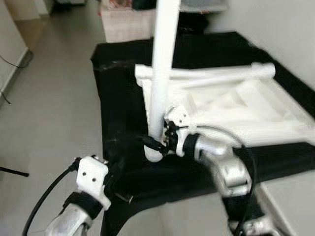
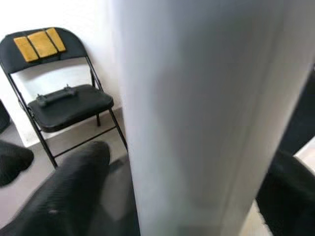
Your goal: Building children table
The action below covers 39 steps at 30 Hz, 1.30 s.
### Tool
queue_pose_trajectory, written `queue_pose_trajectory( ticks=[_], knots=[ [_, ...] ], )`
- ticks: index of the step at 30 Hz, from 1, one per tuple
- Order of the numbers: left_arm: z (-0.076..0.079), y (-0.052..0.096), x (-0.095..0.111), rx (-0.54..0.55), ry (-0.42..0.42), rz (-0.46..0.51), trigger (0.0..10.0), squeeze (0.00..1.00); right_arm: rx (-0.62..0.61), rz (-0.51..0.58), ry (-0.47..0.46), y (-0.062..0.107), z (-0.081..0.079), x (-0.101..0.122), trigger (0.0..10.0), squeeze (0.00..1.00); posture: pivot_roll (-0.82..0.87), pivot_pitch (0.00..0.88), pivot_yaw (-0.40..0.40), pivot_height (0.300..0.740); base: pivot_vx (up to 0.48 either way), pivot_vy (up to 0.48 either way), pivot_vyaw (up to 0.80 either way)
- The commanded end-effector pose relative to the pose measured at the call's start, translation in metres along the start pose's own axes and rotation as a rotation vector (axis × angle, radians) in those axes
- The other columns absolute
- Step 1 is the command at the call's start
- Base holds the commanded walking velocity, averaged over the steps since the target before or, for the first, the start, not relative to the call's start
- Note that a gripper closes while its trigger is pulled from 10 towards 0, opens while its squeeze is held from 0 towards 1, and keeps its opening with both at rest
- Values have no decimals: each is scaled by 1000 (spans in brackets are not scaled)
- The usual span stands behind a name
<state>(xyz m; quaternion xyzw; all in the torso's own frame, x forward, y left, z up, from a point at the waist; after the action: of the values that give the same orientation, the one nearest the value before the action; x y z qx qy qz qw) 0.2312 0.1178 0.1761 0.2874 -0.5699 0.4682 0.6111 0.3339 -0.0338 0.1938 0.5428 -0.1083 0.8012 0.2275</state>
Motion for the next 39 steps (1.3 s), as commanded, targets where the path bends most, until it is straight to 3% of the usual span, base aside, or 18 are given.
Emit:
queue_pose_trajectory(
  ticks=[1,2,3,4,7,8,14,15,17,18,19,26,34,36,37,39],
  knots=[
    [-1,3,-6,7,16,-24,10000,0,127,60,63,1,-3,13,10000,1000,69,143,-21,740,0,0,0],
    [1,4,-5,3,17,-25,10000,0,249,71,136,6,2,17,10000,961,99,157,-27,740,0,0,0],
    [1,4,-5,3,17,-25,10000,0,249,71,136,6,2,17,10000,961,99,157,-27,740,0,0,0],
    [3,6,-5,1,18,-27,10000,0,350,78,156,10,10,20,10000,0,106,158,-27,740,0,0,0],
    [4,8,-5,1,17,-30,10000,0,426,80,153,12,16,21,10000,0,116,164,-29,740,0,0,0],
    [8,12,-5,1,17,-37,10000,0,507,88,118,12,26,26,10000,0,130,180,-32,740,0,0,0],
    [13,17,-5,-5,21,-47,10000,0,524,97,63,4,35,29,10000,0,146,197,-32,740,0,0,0],
    [15,18,-5,-7,23,-52,10000,0,538,99,50,2,36,29,5922,0,150,200,-31,740,0,0,0],
    [16,18,-5,-9,25,-54,10000,0,548,100,40,2,36,30,5922,0,151,201,-32,740,0,0,0],
    [17,19,-6,-11,27,-57,10000,0,556,103,33,0,36,31,1294,0,153,204,-32,740,0,0,0],
    [18,20,-6,-12,28,-59,10000,0,574,107,29,0,36,31,0,0,153,204,-32,740,0,0,0],
    [20,21,-6,-14,33,-63,10000,0,630,107,27,3,38,30,0,0,142,205,-36,740,0,0,0],
    [20,21,-6,-13,36,-62,10000,0,605,109,36,7,44,27,0,0,102,199,-39,740,0,0,0],
    [19,19,-7,-13,40,-57,10000,0,482,128,72,12,52,25,0,0,78,196,-39,740,0,0,0],
    [19,19,-7,-13,40,-57,10000,0,482,128,72,12,52,25,0,0,78,196,-39,740,0,0,0],
    [17,17,-7,-16,42,-54,10000,0,300,144,34,14,55,21,0,0,67,195,-40,740,0,0,0]
  ],
)
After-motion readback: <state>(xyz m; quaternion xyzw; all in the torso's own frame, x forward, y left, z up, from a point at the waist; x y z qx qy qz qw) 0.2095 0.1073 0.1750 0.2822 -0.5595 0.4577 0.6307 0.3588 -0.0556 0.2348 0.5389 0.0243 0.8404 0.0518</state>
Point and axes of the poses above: a point about 5 cm out from each wrist's last joint towards the gripper, its own y axis pointing back from the gripper into the wrist, its own x axis along the axis of the wrist's last joint, z = x × y, the point moved 5 cm from there along -y, pointing out of the wrist towards the gripper, and after that the axes turned 15 degrees about y, right-handed, at the moved point
